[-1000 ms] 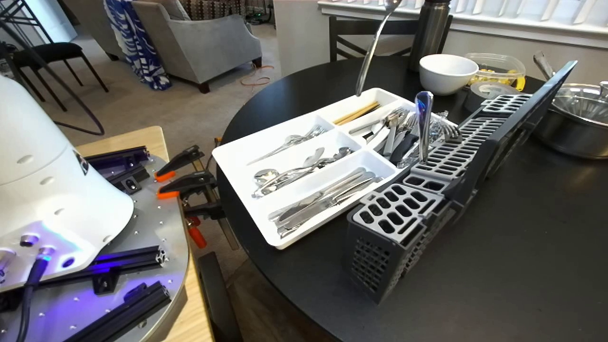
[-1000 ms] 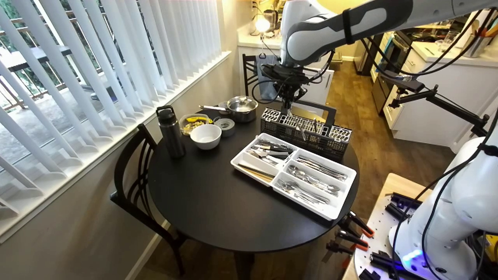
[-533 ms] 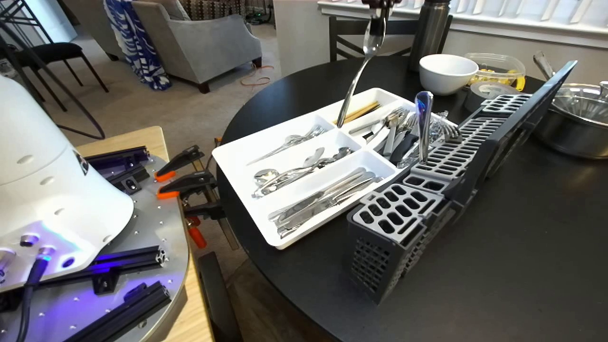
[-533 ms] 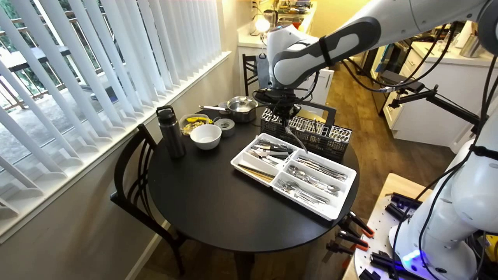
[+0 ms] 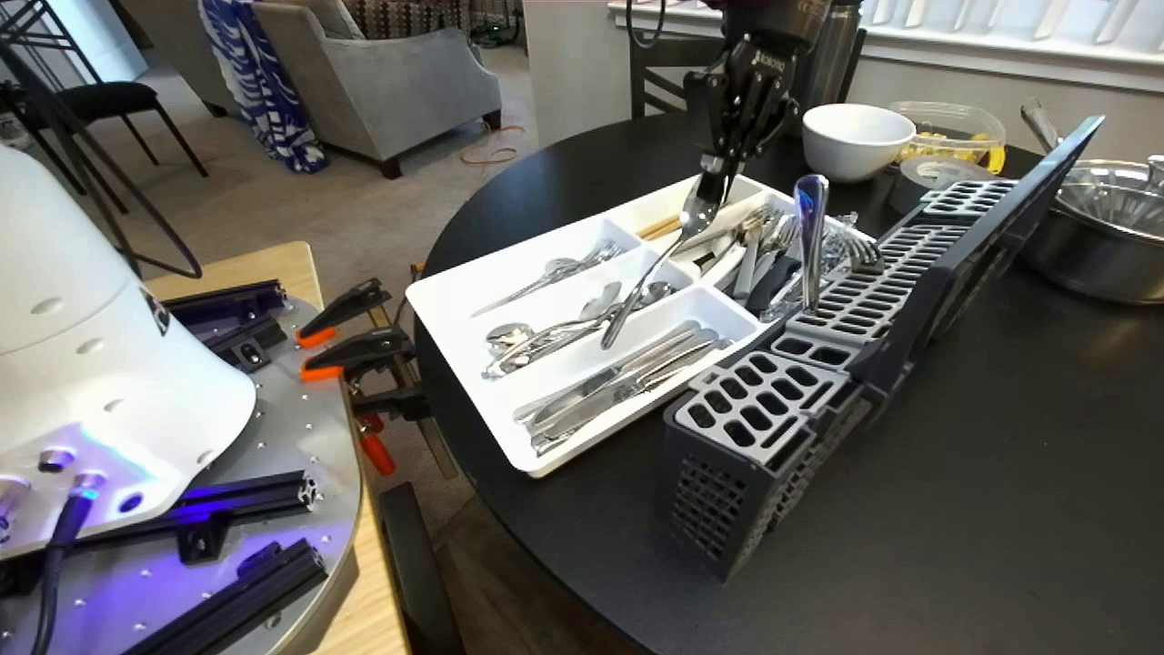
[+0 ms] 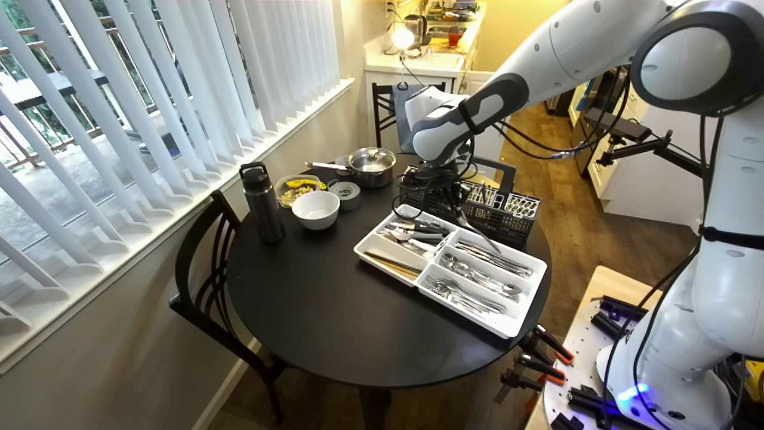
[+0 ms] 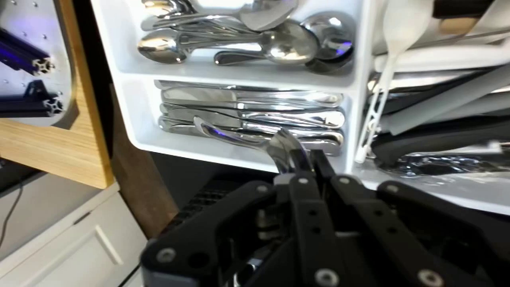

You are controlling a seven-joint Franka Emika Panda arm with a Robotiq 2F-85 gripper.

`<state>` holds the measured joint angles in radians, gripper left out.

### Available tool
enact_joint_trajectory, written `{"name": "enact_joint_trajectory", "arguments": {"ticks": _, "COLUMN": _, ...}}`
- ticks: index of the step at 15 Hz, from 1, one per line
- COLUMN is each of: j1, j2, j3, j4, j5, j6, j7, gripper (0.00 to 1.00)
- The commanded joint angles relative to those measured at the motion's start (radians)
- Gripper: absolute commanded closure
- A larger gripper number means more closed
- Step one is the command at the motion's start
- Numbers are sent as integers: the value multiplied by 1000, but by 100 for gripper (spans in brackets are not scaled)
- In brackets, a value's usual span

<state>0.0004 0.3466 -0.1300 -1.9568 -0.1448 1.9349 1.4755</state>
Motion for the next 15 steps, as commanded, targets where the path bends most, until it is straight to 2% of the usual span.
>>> {"name": "enact_joint_trajectory", "arguments": {"ticks": 1, "j1": 7, "j2": 59, "j3": -7, "j4": 79, "j5": 23, "j6": -161, "j7": 54, "gripper": 97}}
{"name": "enact_joint_trajectory", "arguments": {"ticks": 5, "j1": 6, "j2": 88, "j3": 2, "j4": 120, "j5": 38, "j6": -251, "j7": 59, "gripper": 97}}
{"name": "enact_joint_trajectory", "arguments": {"ticks": 9, "j1": -17, "j2": 72, "j3": 24, "j4": 100, "j5": 135, "j6": -177, "j7": 4, "gripper": 97}}
{"name": "enact_joint_trajectory", "arguments": {"ticks": 12, "j1": -21, "j2": 73, "j3": 31, "j4": 90, "j5": 222, "j6": -166, "j7": -24, "gripper": 97}}
{"name": "enact_joint_trajectory", "arguments": {"ticks": 15, "j1": -18, "j2": 73, "j3": 26, "j4": 70, "j5": 252, "j6": -132, "j7": -34, "gripper": 97}}
